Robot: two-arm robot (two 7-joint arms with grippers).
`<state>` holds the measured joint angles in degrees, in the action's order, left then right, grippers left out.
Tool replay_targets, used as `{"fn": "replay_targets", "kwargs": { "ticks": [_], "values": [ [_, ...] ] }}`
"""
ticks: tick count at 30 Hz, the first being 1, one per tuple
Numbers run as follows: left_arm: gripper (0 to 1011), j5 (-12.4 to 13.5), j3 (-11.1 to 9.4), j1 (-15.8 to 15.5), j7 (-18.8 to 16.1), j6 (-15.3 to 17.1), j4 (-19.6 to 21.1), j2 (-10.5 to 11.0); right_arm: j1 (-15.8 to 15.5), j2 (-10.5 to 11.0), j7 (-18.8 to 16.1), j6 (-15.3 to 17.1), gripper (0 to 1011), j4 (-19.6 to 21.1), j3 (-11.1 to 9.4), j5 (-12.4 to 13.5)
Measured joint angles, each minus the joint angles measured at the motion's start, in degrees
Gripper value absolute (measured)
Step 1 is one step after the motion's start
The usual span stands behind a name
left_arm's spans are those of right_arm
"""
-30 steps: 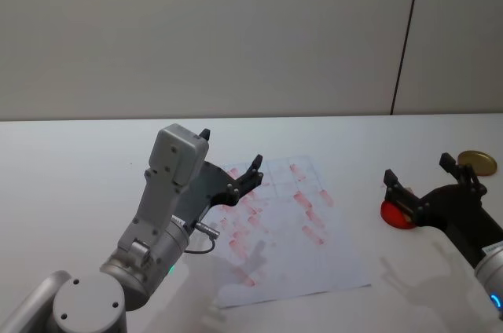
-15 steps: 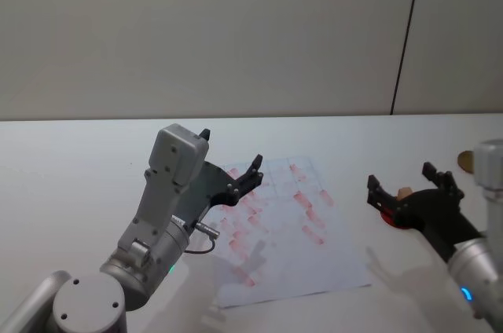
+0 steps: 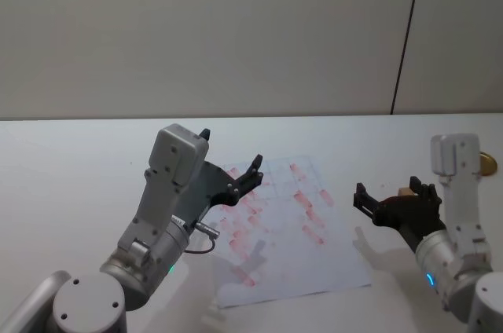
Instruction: Use the one hand to pick up the stamp and affix it onto the A4 paper.
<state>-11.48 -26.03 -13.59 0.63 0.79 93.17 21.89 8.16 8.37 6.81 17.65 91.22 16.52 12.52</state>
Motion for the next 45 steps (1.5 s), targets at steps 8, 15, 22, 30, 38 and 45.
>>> {"fn": "replay_targets", "kwargs": {
  "ticks": [8,15,22,30,38,45],
  "values": [
    [993,0.0,0.0,0.0,0.0,0.0,0.0,0.0,1.5,-1.4,3.4,3.1,1001,-1.8,-0.3,-0.7],
    [993,0.0,0.0,0.0,0.0,0.0,0.0,0.0,2.0,-1.7,5.0,5.0,1001,-2.3,-0.9,-1.1],
    [993,0.0,0.0,0.0,0.0,0.0,0.0,0.0,2.4,-1.7,5.6,6.1,1001,-2.9,-1.5,-1.4],
    [993,0.0,0.0,0.0,0.0,0.0,0.0,0.0,3.1,-1.8,4.9,6.6,1001,-4.5,-2.1,-1.6],
    [993,0.0,0.0,0.0,0.0,0.0,0.0,0.0,4.4,-2.1,3.3,6.6,855,-7.1,-2.6,-2.0],
    [993,0.0,0.0,0.0,0.0,0.0,0.0,0.0,5.3,-2.3,2.6,6.7,626,-8.7,-2.9,-2.4]
  ]
}}
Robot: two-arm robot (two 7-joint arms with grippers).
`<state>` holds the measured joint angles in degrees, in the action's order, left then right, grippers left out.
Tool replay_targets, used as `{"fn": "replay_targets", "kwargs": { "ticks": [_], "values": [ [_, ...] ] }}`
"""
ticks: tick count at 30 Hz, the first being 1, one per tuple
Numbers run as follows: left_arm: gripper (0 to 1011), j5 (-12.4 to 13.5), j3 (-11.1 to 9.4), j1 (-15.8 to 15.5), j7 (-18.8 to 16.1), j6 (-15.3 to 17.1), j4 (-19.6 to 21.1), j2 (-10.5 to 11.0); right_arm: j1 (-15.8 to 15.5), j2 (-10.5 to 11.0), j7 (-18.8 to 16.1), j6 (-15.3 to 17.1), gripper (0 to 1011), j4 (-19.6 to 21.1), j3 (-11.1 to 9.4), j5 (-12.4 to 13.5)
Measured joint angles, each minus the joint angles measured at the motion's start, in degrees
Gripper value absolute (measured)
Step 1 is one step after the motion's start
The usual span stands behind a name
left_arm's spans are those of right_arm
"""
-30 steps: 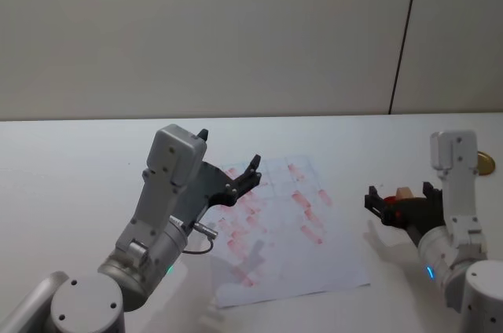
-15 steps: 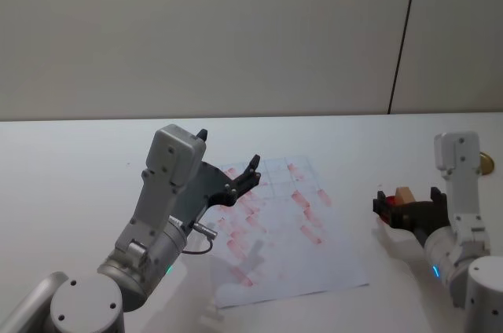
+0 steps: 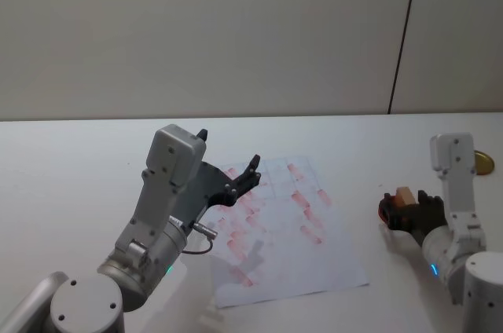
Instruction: Use the one hand to pick up the stamp and affix it onto the A4 paper.
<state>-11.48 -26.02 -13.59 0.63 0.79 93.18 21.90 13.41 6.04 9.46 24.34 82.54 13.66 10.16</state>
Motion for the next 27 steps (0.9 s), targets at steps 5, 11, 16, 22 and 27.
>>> {"fn": "replay_targets", "kwargs": {
  "ticks": [5,11,16,22,27],
  "values": [
    [993,0.0,0.0,0.0,0.0,0.0,0.0,0.0,0.3,-0.1,-0.1,0.2,489,-0.5,-0.2,-0.2],
    [993,0.0,0.0,0.0,0.0,0.0,0.0,0.0,0.4,-0.3,0.1,0.7,283,-0.8,-0.3,-0.5],
    [993,0.0,0.0,0.0,0.0,0.0,0.0,0.0,0.4,-0.4,0.3,0.9,216,-0.1,-0.4,-0.8],
    [993,0.0,0.0,0.0,0.0,0.0,0.0,0.0,0.0,-0.4,0.3,0.9,216,1.6,-0.4,-1.4],
    [993,0.0,0.0,0.0,0.0,0.0,0.0,0.0,-0.2,-0.7,-0.6,0.8,216,4.0,0.1,-2.3]
  ]
}}
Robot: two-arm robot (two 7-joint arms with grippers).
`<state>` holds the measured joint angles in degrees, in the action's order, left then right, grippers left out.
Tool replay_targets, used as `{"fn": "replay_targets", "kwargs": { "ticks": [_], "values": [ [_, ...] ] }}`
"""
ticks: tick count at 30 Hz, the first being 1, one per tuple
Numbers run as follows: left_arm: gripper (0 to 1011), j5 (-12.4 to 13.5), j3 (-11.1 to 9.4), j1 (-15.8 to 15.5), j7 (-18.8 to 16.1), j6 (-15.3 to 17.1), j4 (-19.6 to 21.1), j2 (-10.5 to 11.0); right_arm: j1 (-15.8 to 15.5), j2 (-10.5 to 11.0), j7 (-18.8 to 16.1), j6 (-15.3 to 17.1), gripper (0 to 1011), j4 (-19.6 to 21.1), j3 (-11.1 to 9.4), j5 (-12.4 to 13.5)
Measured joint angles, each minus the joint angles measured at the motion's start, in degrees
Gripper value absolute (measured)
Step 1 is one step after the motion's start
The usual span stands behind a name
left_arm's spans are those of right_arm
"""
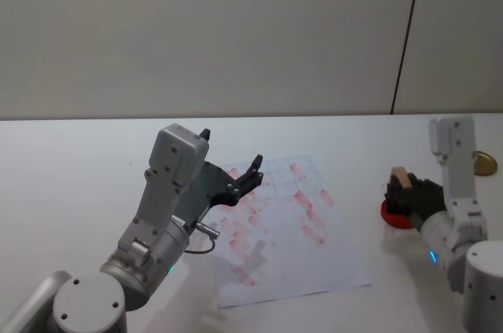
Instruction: Use the one hand to pick up the stamp and affix it onto the A4 paper.
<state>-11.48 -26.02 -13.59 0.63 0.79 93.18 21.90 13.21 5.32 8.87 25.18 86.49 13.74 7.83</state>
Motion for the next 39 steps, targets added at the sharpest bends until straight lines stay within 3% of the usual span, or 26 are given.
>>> {"fn": "replay_targets", "kwargs": {
  "ticks": [8,16,29,39],
  "values": [
    [993,0.0,0.0,0.0,0.0,0.0,0.0,0.0,0.1,-1.1,-3.1,0.0,216,2.8,1.4,-1.3],
    [993,0.0,0.0,0.0,0.0,0.0,0.0,0.0,0.6,-2.8,-6.6,0.8,216,3.1,3.2,-1.8],
    [993,0.0,0.0,0.0,0.0,0.0,0.0,0.0,1.7,-5.3,-11.4,3.5,216,-0.7,5.4,-0.9],
    [993,0.0,0.0,0.0,0.0,0.0,0.0,0.0,2.0,-6.0,-13.1,5.2,216,-3.5,5.5,1.1]
  ]
}}
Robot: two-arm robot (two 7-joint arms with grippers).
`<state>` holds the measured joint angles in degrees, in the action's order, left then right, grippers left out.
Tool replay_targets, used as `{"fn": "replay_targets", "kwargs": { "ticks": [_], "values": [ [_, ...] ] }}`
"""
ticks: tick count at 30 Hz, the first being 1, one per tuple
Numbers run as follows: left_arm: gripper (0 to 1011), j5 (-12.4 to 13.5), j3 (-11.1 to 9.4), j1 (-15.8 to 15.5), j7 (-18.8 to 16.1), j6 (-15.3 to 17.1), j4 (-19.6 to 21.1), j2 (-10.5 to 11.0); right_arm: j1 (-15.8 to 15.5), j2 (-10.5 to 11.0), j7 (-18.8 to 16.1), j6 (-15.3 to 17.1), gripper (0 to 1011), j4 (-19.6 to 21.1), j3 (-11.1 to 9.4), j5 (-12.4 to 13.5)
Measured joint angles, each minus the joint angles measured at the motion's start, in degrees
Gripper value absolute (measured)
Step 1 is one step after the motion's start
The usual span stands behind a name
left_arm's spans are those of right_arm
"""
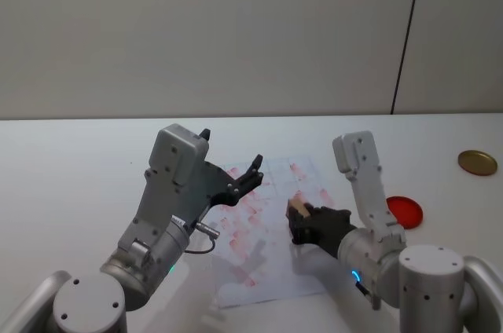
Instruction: Use the one hand to pick up the stamp and affix it onto the A4 paper.
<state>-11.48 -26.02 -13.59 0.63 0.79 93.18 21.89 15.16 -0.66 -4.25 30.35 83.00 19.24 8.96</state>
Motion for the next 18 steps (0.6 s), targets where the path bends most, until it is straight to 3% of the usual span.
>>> {"fn": "replay_targets", "kwargs": {
  "ticks": [18],
  "values": [
    [993,0.0,0.0,0.0,0.0,0.0,0.0,0.0,1.1,-0.4,-1.8,1.1,216,-3.8,-0.7,1.6]
  ]
}}
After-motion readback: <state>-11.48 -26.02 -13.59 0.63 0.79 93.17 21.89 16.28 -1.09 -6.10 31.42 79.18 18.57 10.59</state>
